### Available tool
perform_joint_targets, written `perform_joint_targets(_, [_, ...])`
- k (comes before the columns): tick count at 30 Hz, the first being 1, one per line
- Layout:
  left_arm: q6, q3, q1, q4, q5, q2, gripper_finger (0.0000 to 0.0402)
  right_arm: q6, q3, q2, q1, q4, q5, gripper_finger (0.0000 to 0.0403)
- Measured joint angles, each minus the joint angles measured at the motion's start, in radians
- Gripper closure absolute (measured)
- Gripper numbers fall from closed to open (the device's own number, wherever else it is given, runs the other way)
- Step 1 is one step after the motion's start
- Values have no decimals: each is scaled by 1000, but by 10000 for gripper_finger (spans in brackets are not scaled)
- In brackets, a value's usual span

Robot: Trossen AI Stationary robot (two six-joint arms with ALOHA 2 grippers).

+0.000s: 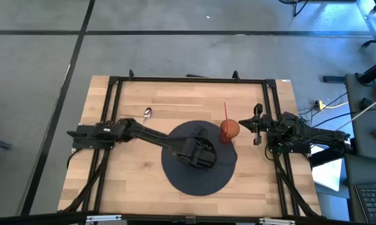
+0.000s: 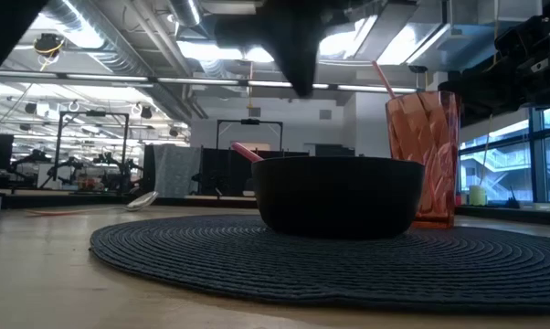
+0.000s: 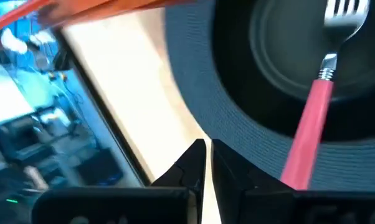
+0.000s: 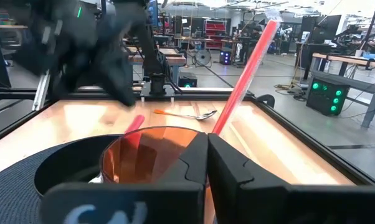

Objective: Pick & Place Utensil
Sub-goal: Put the orange spoon into the black bowl on the blue mat

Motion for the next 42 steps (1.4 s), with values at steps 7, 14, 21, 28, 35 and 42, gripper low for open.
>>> perform_joint_targets(7, [-140, -113, 36, 88, 180, -342, 399, 0, 0, 10, 0, -2, -1, 392])
perform_joint_targets(14, [-124, -776, 182, 741, 436, -822, 400, -1, 0, 32, 0, -2, -1, 392])
perform_joint_targets(21, [-252, -1557, 487, 1529, 551, -1213, 400, -3, 0, 37, 0, -2, -1, 392])
perform_joint_targets(28, [-363, -2070, 648, 2050, 533, -1392, 399, -7, 0, 37, 0, 1, 0, 392])
perform_joint_targets(35, [-378, -2197, 656, 2123, 457, -1427, 399, -4, 0, 37, 0, 1, 0, 392])
perform_joint_targets(42, [-387, -2197, 654, 2131, 482, -1428, 398, -4, 0, 37, 0, 0, 0, 392])
